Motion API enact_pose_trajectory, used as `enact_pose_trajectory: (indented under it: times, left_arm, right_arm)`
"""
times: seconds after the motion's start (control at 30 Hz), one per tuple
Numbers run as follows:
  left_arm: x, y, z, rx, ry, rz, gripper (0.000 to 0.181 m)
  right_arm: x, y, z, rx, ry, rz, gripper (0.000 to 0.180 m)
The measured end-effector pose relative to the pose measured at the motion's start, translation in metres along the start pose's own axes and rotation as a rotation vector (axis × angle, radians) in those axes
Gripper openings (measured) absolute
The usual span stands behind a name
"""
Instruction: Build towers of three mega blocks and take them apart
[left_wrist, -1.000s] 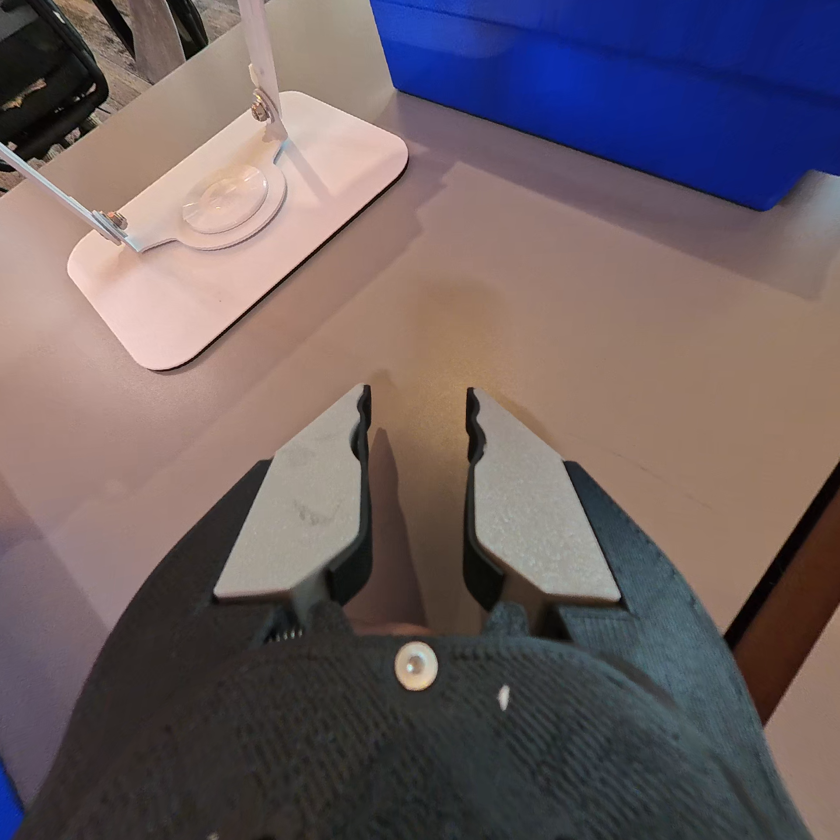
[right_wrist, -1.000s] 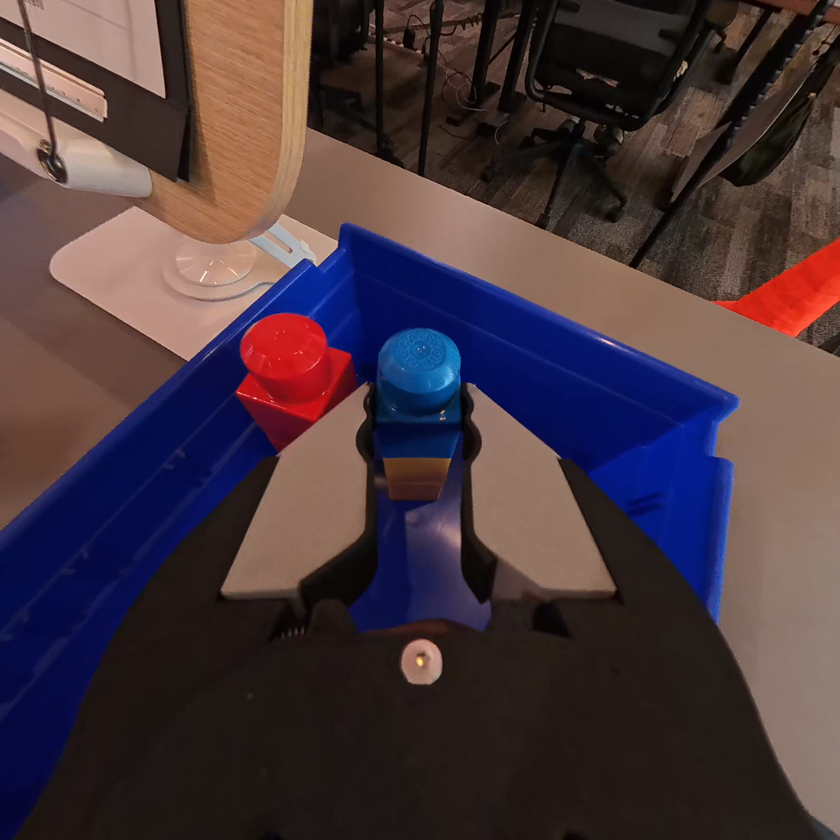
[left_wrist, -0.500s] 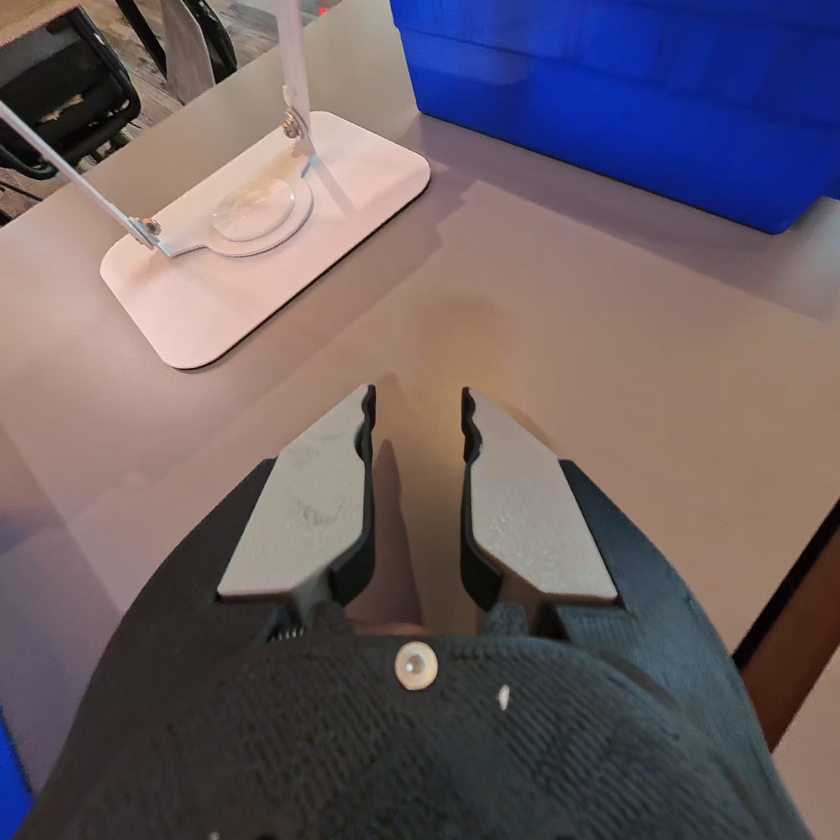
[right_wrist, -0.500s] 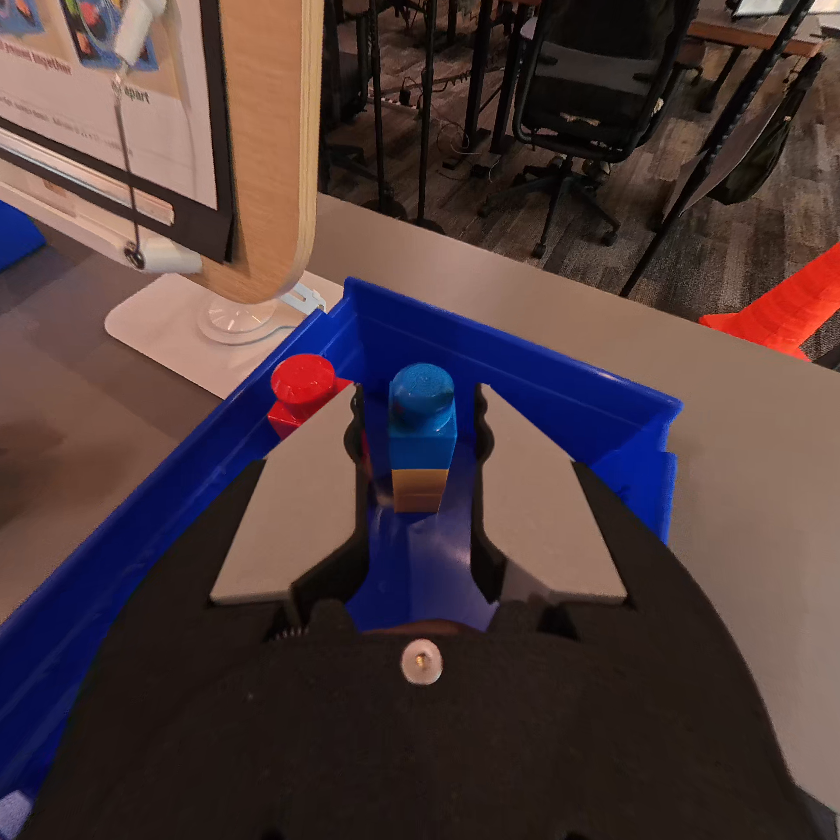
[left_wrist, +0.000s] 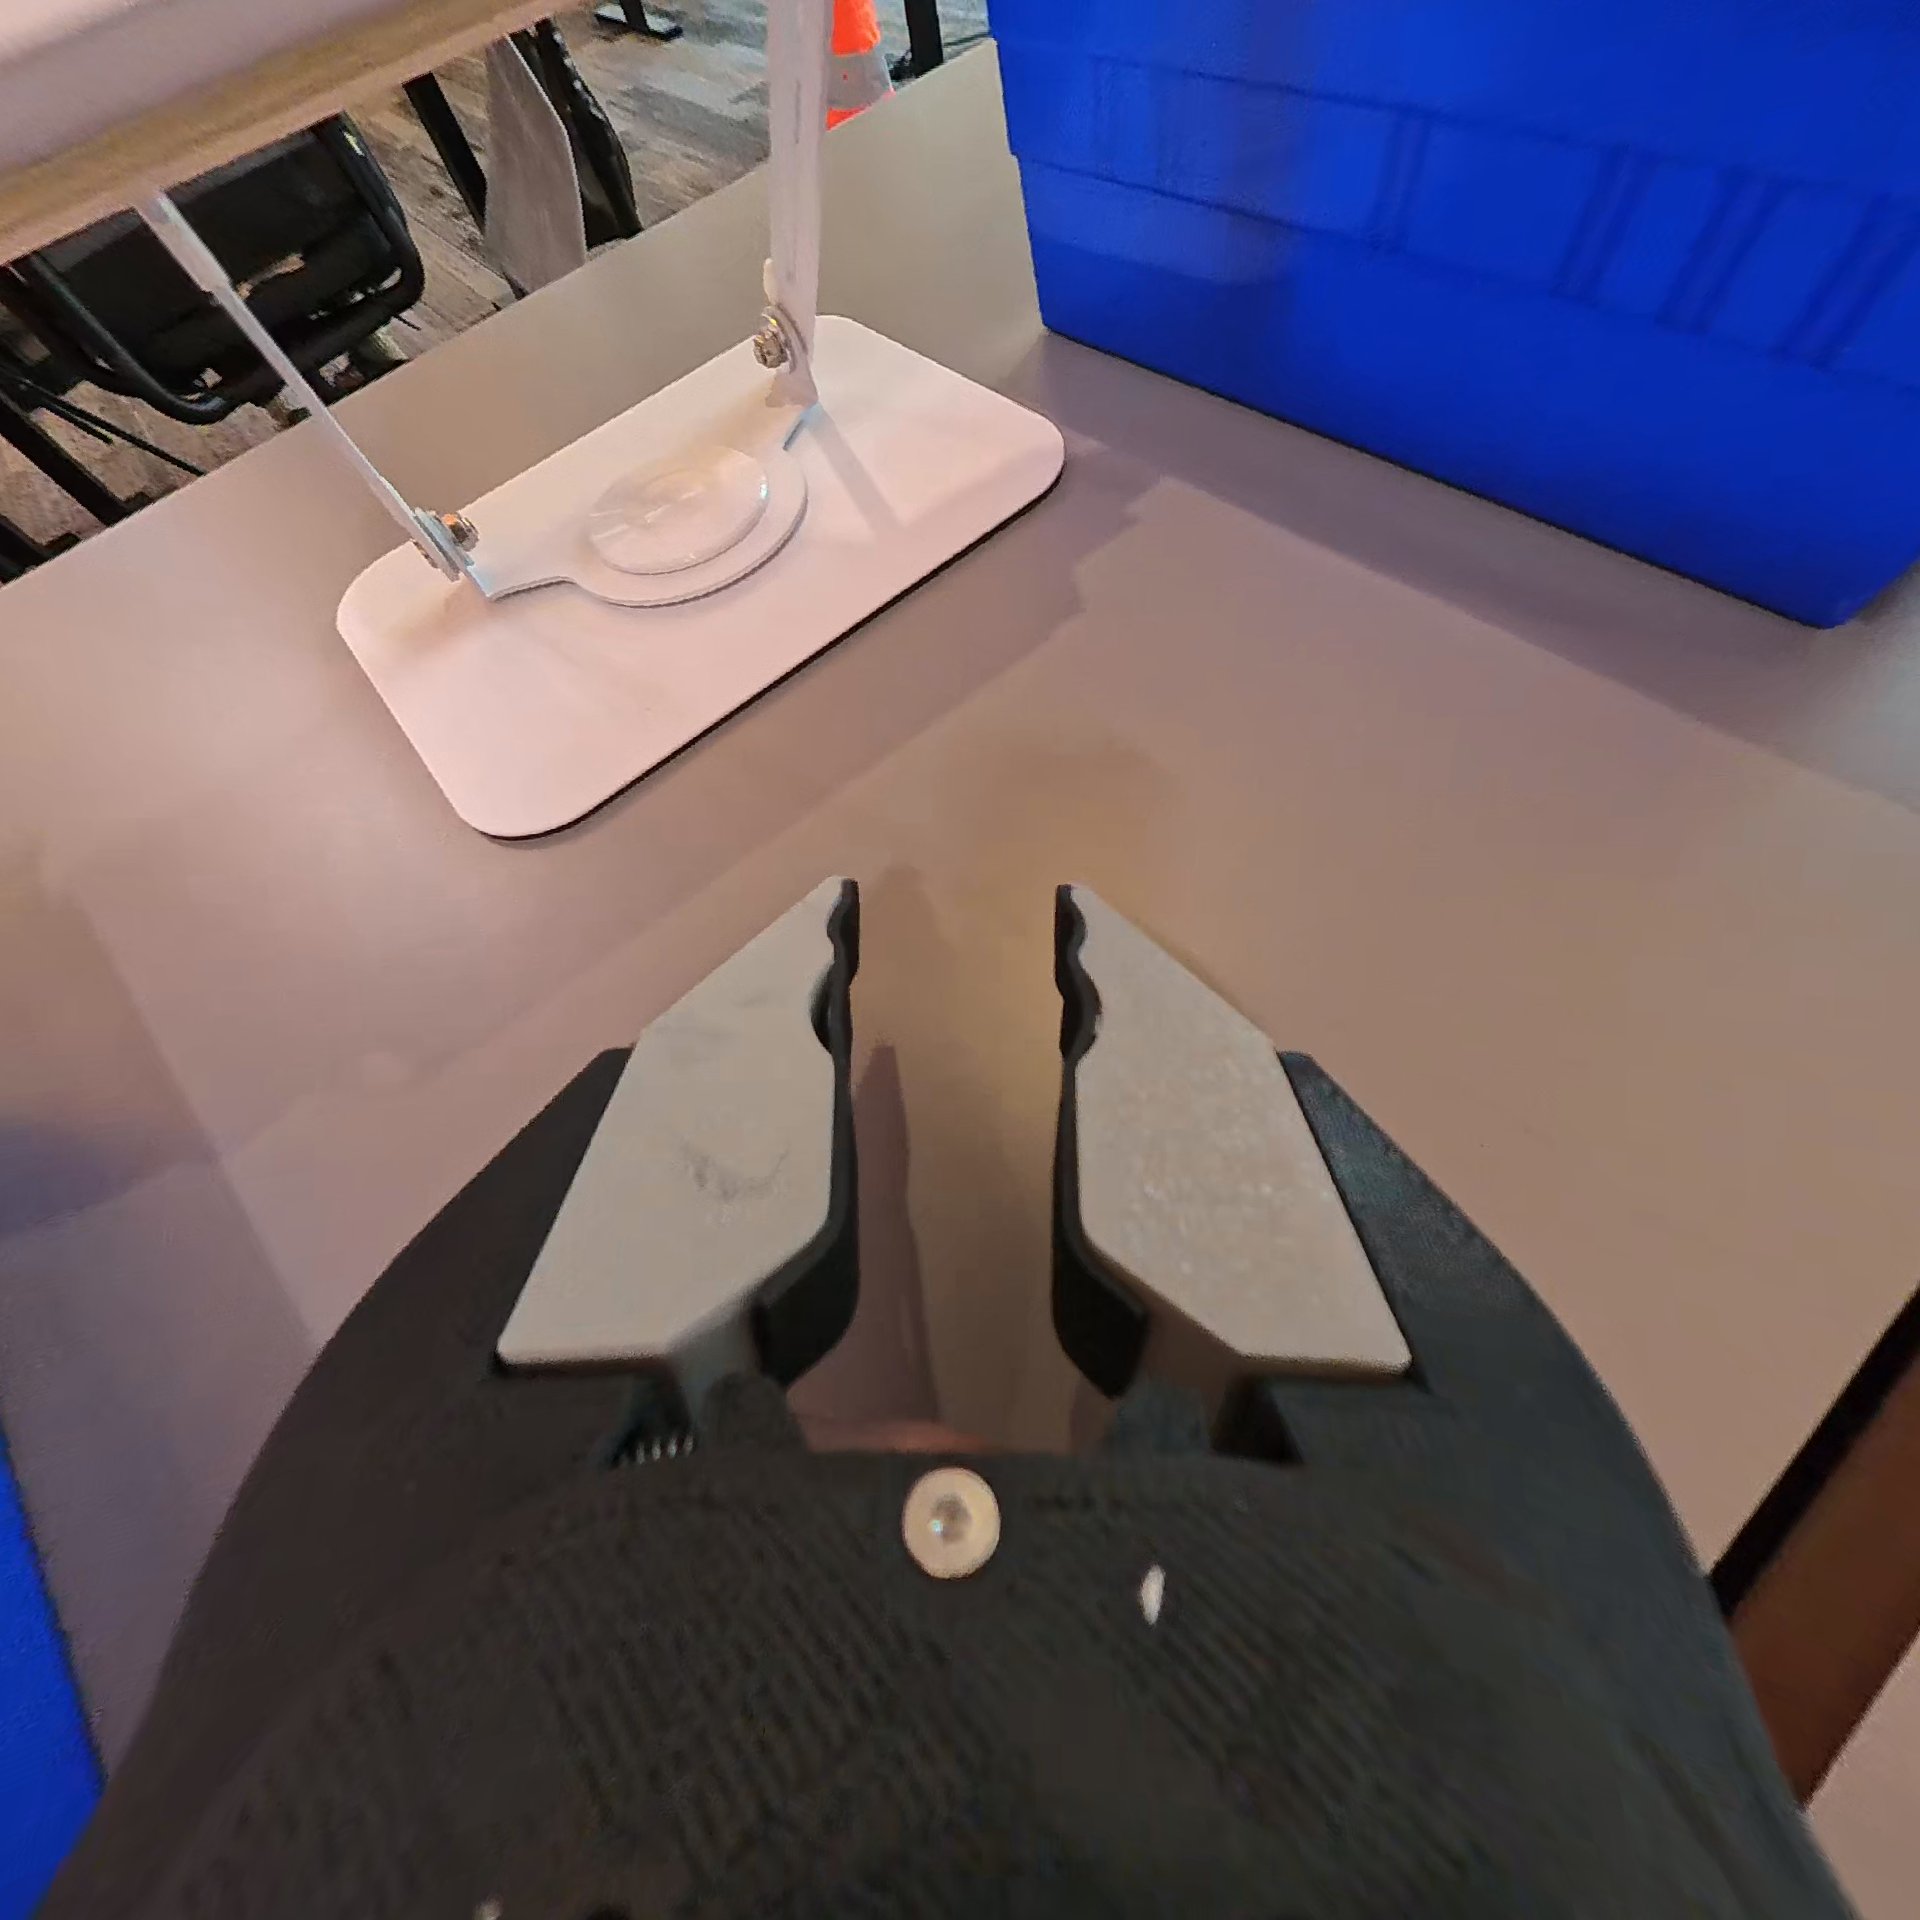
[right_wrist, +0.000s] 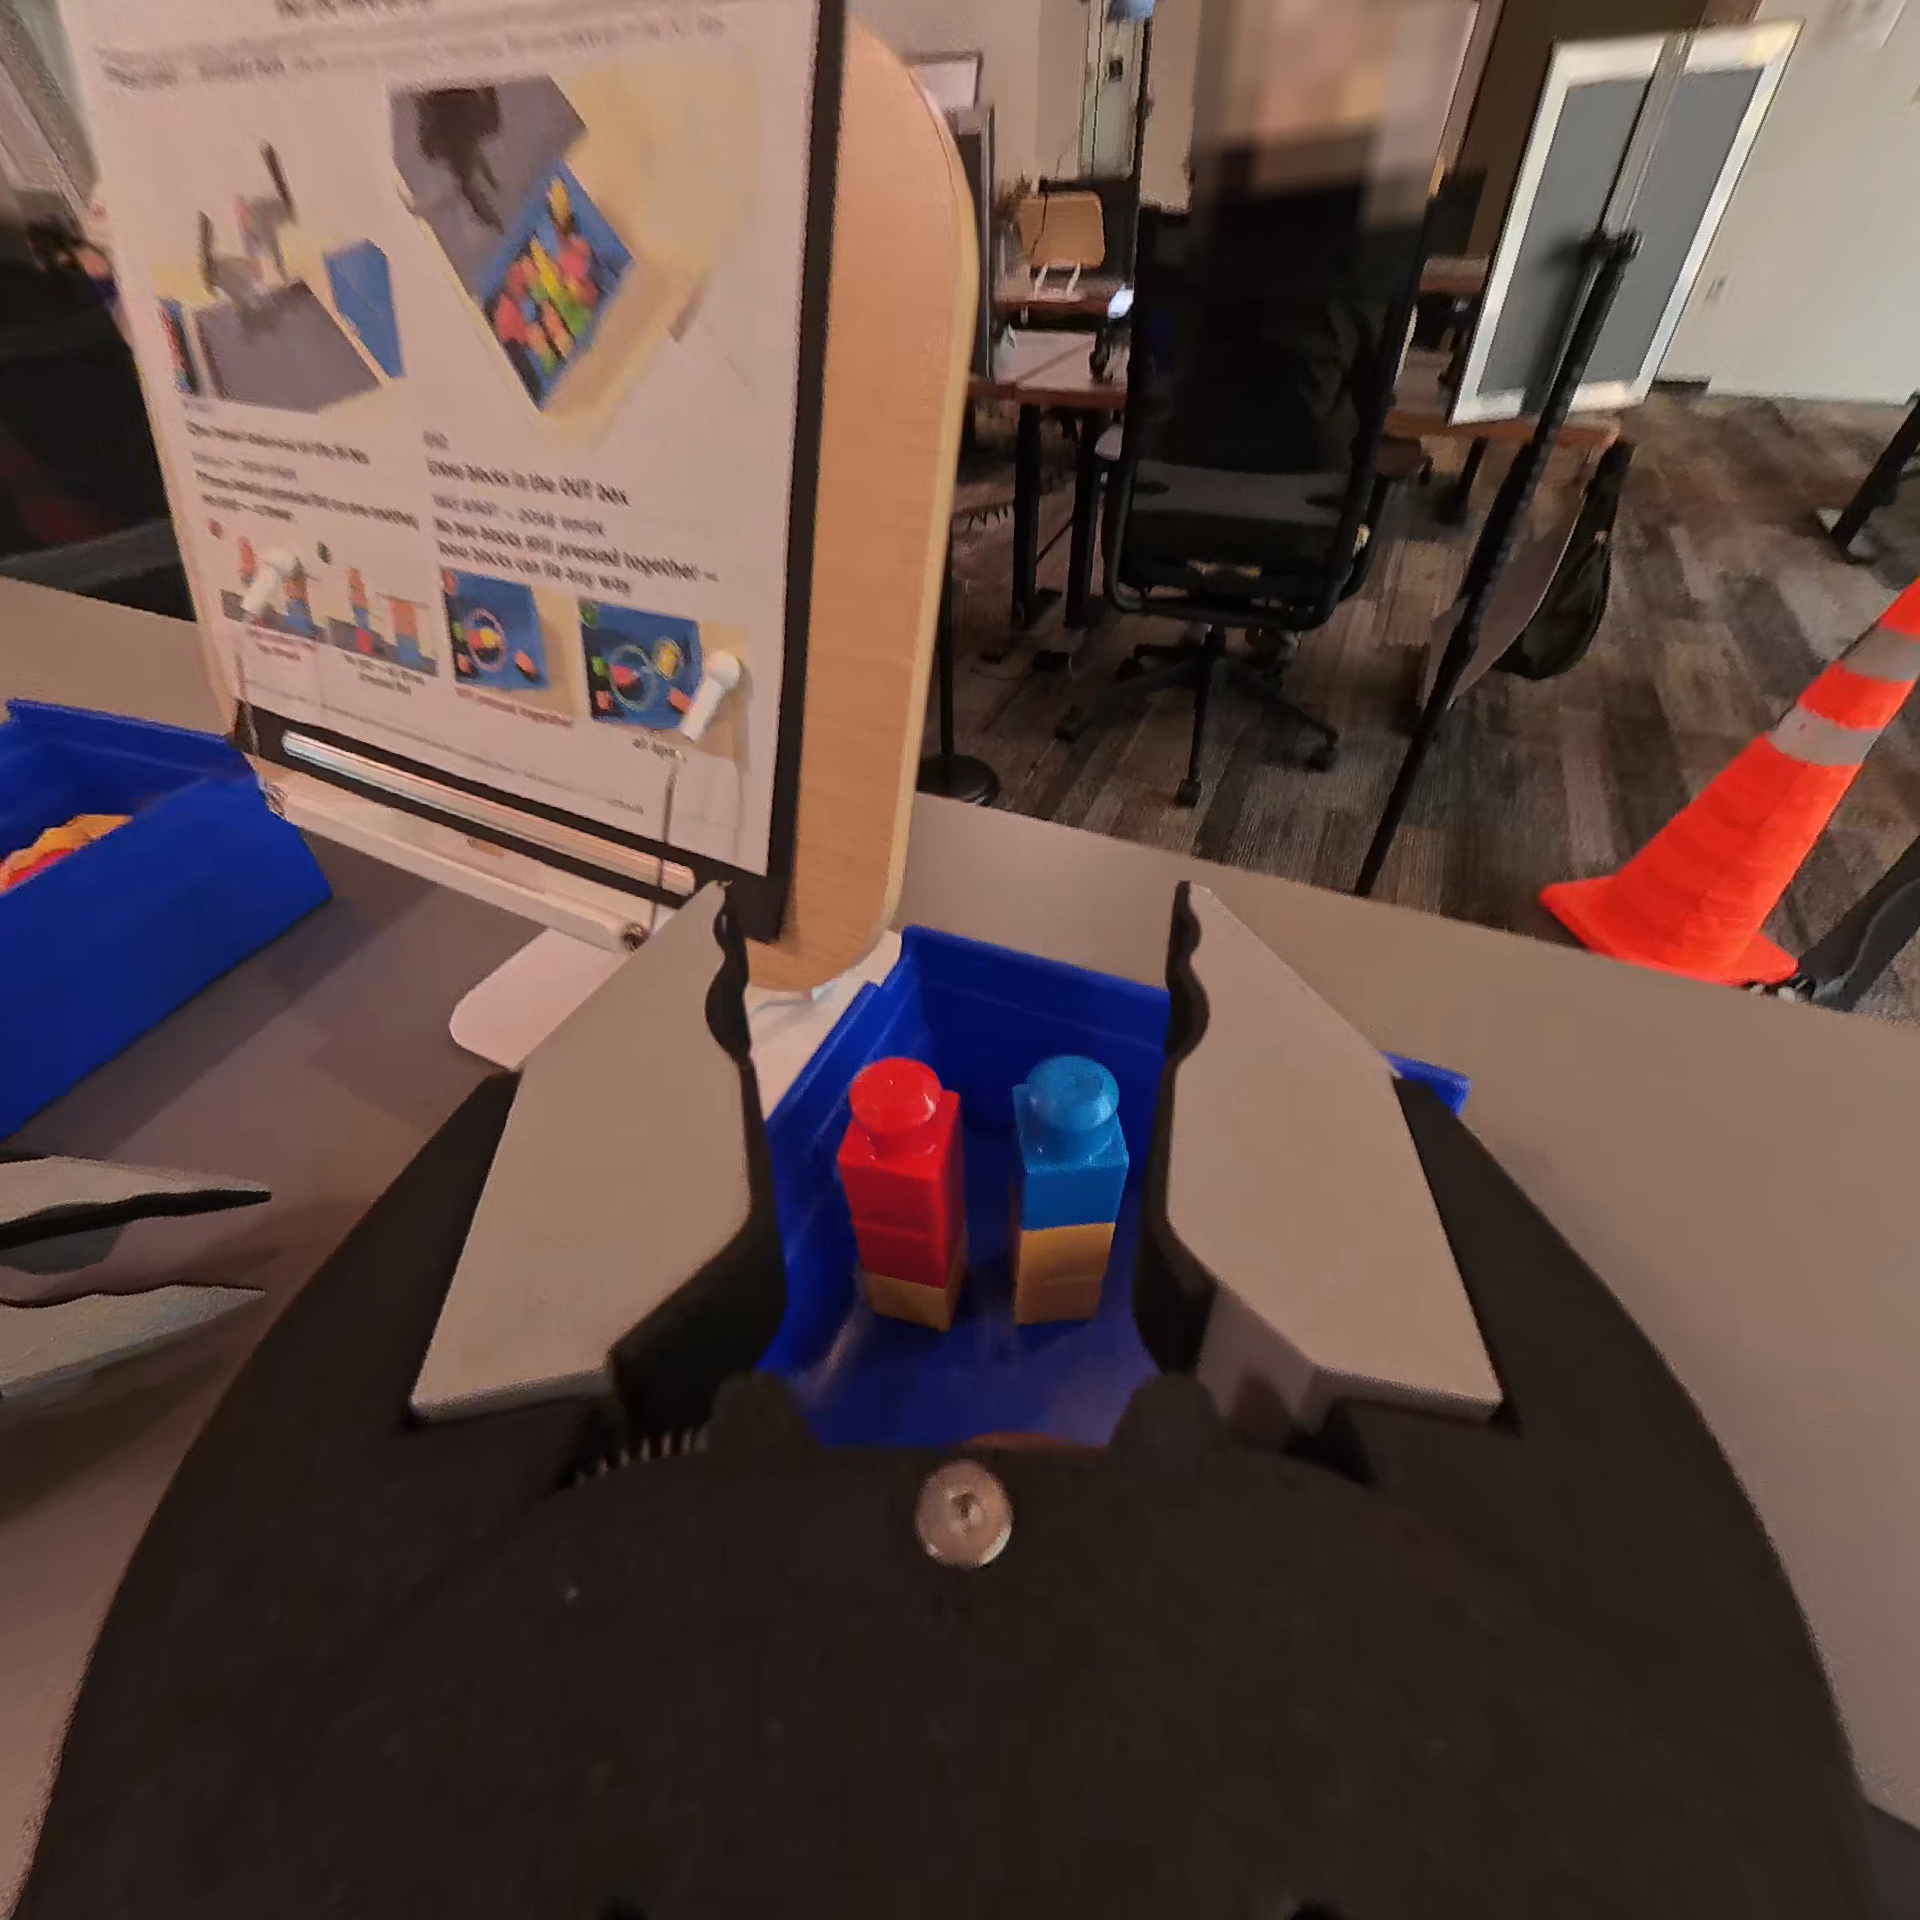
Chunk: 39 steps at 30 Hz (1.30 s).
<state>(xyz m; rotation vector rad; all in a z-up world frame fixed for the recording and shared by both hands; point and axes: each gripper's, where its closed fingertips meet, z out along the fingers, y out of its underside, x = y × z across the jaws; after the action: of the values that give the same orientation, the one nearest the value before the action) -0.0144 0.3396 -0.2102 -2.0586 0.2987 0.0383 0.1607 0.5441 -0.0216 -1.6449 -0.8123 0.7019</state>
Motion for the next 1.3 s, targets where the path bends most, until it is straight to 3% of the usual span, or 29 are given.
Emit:
enact_pose_trajectory:
  times: [0.2, 0.5, 0.63, 0.77, 0.9, 1.1, 1.3]
  left_arm:
    - [-0.016, -0.003, -0.004, 0.032, -0.082, 0.020, 0.037]
    - [-0.048, -0.009, -0.016, 0.085, -0.225, -0.054, 0.060]
    - [-0.054, -0.014, -0.021, 0.113, -0.258, -0.077, 0.075]
    - [-0.053, -0.010, -0.023, 0.108, -0.267, -0.069, 0.077]
    - [-0.057, -0.005, -0.030, 0.112, -0.296, -0.070, 0.079]
    - [-0.075, -0.004, -0.047, 0.171, -0.392, -0.127, 0.080]
    - [-0.086, -0.001, -0.066, 0.225, -0.451, -0.167, 0.080]
  right_arm:
    - [-0.044, -0.044, -0.026, 0.156, -0.031, -0.069, 0.079]
    - [-0.145, -0.051, -0.043, 0.275, -0.121, -0.169, 0.065]
    - [-0.194, -0.018, -0.030, 0.201, -0.167, -0.168, 0.080]
    - [-0.231, 0.057, 0.008, 0.056, -0.195, -0.129, 0.085]
    - [-0.222, 0.123, 0.040, -0.123, -0.025, -0.167, 0.091]
    - [-0.209, 0.148, 0.051, -0.136, 0.120, -0.143, 0.095]
    - [-0.203, 0.142, 0.047, -0.071, 0.178, -0.205, 0.096]
